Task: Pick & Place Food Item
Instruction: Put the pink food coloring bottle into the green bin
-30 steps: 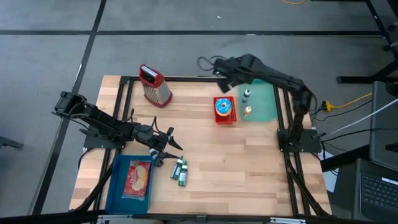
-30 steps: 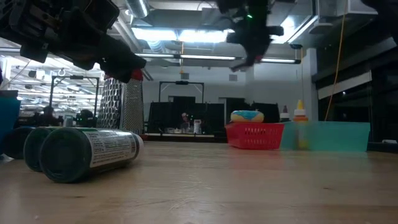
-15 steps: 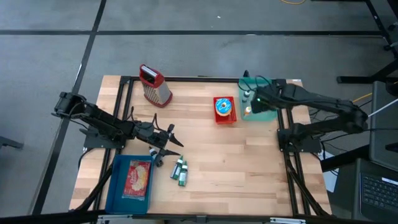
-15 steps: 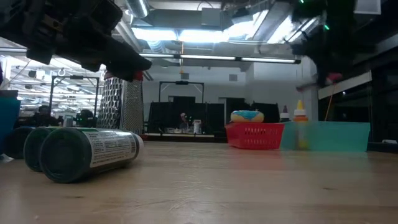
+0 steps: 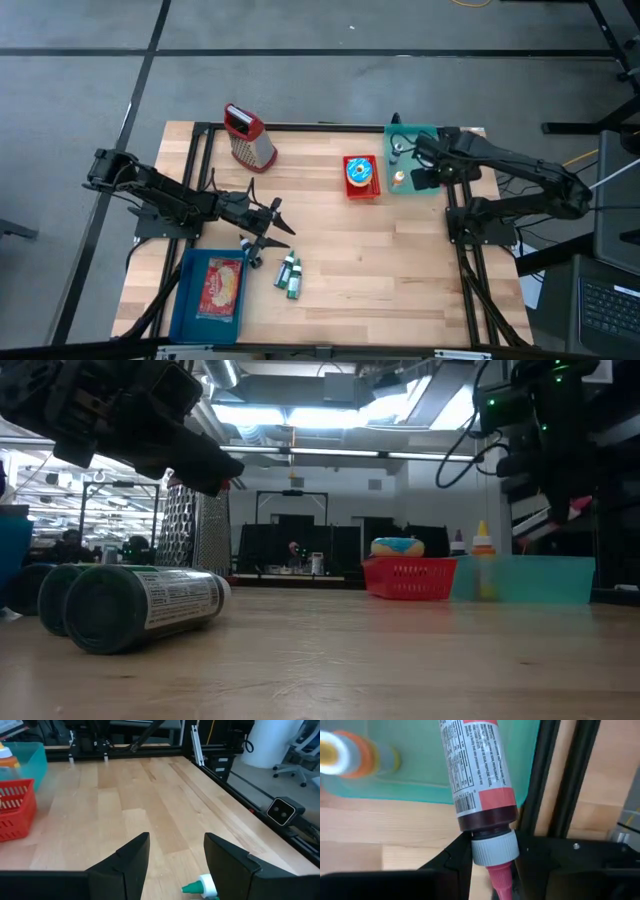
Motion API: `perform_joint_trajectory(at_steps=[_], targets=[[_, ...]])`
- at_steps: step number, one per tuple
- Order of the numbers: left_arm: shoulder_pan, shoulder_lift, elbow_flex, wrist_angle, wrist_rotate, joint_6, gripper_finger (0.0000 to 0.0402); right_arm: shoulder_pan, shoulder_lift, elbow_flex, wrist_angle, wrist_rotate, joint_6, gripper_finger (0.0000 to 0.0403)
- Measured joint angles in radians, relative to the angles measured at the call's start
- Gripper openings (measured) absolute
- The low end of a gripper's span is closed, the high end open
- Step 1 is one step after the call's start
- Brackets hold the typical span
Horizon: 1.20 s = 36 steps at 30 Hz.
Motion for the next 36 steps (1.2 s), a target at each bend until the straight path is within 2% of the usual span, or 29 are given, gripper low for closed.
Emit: perform_joint_trajectory(at_steps=[6, 11, 14, 26, 32, 36], targets=[[0.0, 0.0, 0.0, 0.0, 0.0, 0.007, 0.0184, -0.088, 0.018, 0.06, -0.043, -0.114, -0.053, 0.0119], [0.0, 0.0, 0.0, 0.001, 0.0, 0.008, 0.0184, -0.145, 0.113, 0.105, -0.171, -0.178, -0.107, 0.0119], [0.0, 0.0, 0.0, 0.003, 0.0, 0.013, 0.0184, -0.165, 0.188, 0.138, -0.162, -0.232, -0.162, 0.0119], [0.0, 0.0, 0.0, -0.009, 0.0, 0.016, 0.0184, -0.266, 0.532, 0.419, -0.163, -0.261, -0.341, 0.0119], [0.0, 0.0, 0.0, -0.052, 0.0, 0.014, 0.0184, -0.311, 0.571, 0.452, -0.164, -0.33, -0.347, 0.0119], [-0.001, 0.0, 0.0, -0.055, 0.0, -0.003, 0.0184, -0.345, 0.571, 0.438, -0.165, -0.336, -0.34, 0.0119]])
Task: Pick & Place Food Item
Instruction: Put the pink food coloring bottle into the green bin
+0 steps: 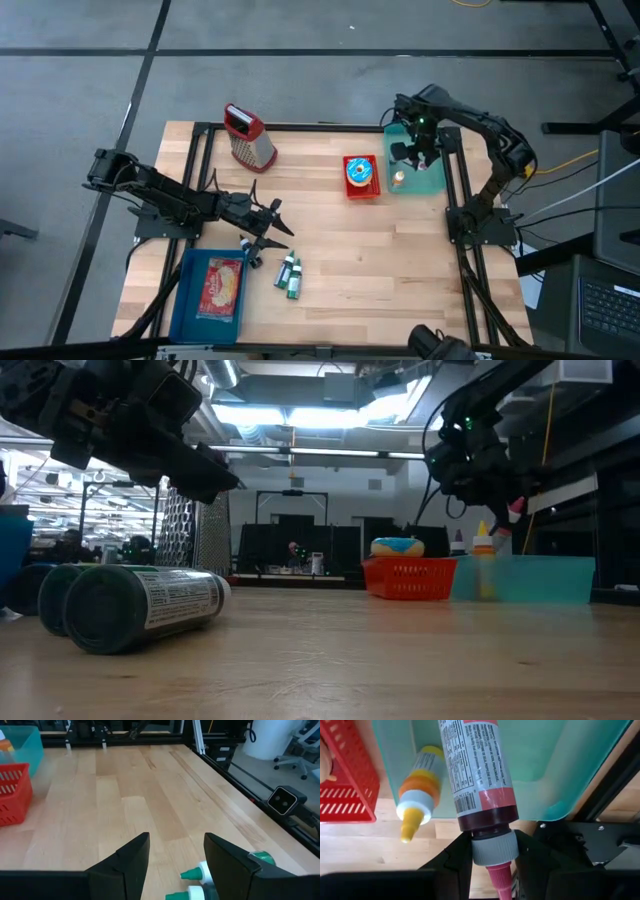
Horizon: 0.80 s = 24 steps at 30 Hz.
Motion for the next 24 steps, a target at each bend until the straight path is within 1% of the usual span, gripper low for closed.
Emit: perform_joint_trajectory(at_steps=[5, 10, 14, 19, 24], targets=[[0.0, 0.0, 0.0, 0.001, 0.0, -0.007, 0.0184, -0.026, 0.0, -0.029, 0.0, -0.031, 0.0, 0.0119], [0.0, 0.0, 0.0, 0.001, 0.0, -0.015, 0.0184, -0.064, 0.001, -0.132, -0.001, -0.08, 0.001, 0.0119], [0.0, 0.0, 0.0, 0.001, 0.0, -0.016, 0.0184, -0.092, 0.019, -0.188, -0.001, -0.09, -0.034, 0.0119], [0.0, 0.0, 0.0, 0.001, -0.002, -0.014, 0.0184, -0.132, 0.03, -0.169, 0.001, -0.092, -0.064, 0.0119], [0.0, 0.0, 0.0, 0.001, -0.004, -0.007, 0.0184, -0.191, 0.031, -0.107, 0.001, -0.057, -0.061, 0.0119]])
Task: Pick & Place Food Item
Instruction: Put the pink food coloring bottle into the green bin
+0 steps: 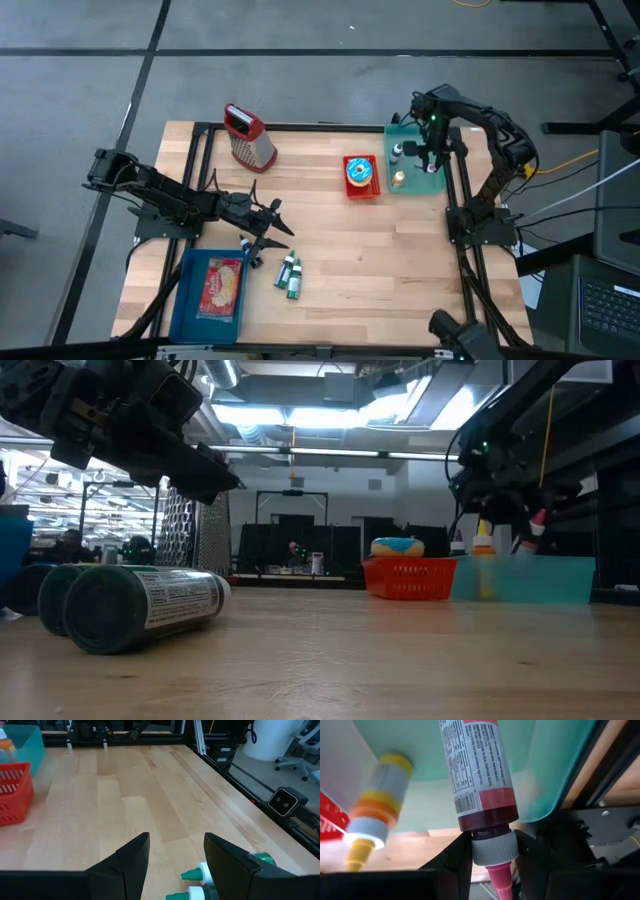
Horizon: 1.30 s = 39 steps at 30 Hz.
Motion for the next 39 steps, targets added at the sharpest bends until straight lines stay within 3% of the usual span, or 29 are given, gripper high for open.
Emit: perform_joint_trajectory(at_steps=[11, 17, 29, 39], targets=[[0.0, 0.0, 0.0, 0.0, -0.001, 0.01, 0.0184, -0.057, 0.024, 0.113, 0.0, 0.013, 0.01, 0.0119], [0.0, 0.0, 0.0, 0.0, -0.002, 0.01, 0.0184, -0.057, 0.155, 0.189, -0.001, 0.015, -0.008, 0.0119], [0.0, 0.0, -0.024, -0.008, -0.009, -0.013, 0.0184, -0.123, 0.364, 0.502, -0.003, 0.011, -0.046, 0.0119], [0.018, 0.001, -0.028, 0.001, -0.061, -0.002, 0.0184, -0.159, 0.403, 0.51, -0.002, -0.047, -0.051, 0.0119]])
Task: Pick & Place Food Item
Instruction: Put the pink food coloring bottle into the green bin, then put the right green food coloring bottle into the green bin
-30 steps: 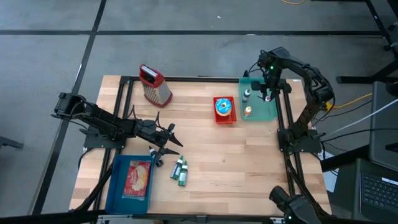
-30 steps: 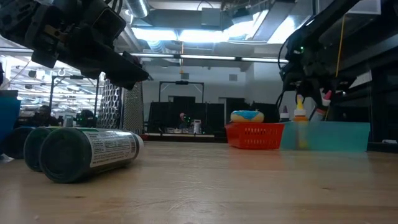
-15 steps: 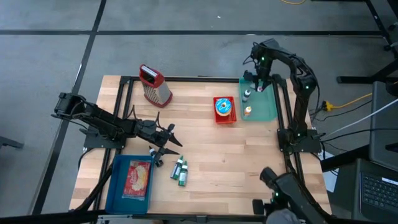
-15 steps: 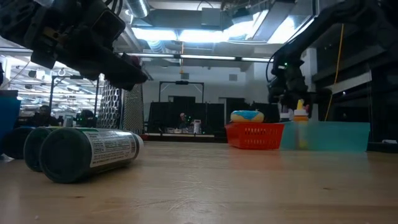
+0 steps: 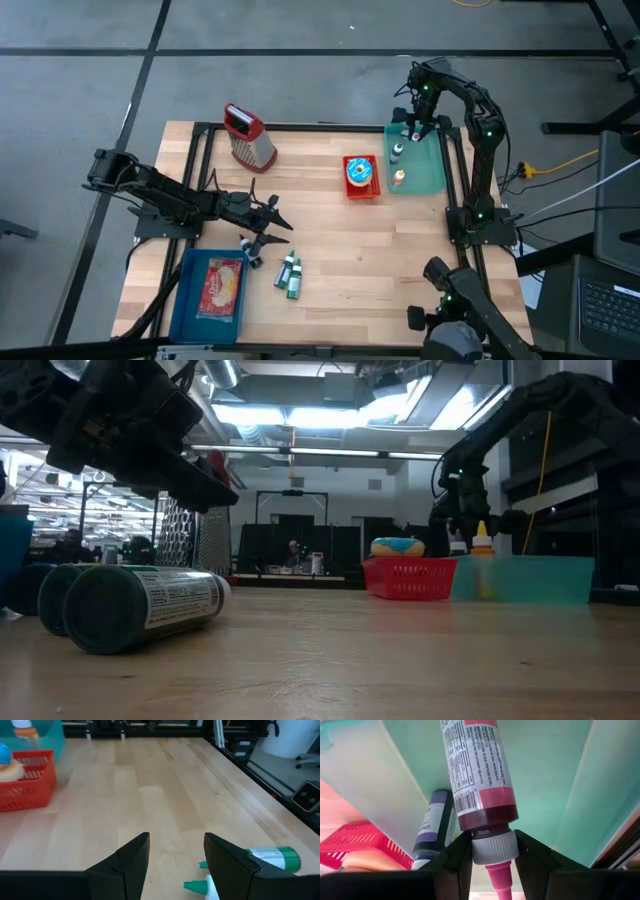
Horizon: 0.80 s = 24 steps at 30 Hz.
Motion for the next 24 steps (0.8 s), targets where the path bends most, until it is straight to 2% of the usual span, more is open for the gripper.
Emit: perform_joint_trajectory(at_steps=[8, 15, 24], targets=[[0.032, 0.0, 0.0, 0.007, 0.001, -0.005, 0.0184, -0.033, 0.013, -0.001, 0.0, -0.038, -0.003, 0.0123], [0.049, 0.0, 0.0, 0.015, 0.006, 0.0, 0.0184, -0.036, 0.013, 0.045, 0.005, -0.075, 0.009, 0.0185], [0.049, 0.0, 0.0, 0.015, 0.009, 0.001, 0.0184, -0.036, 0.013, 0.235, 0.003, -0.059, 0.073, 0.0173]])
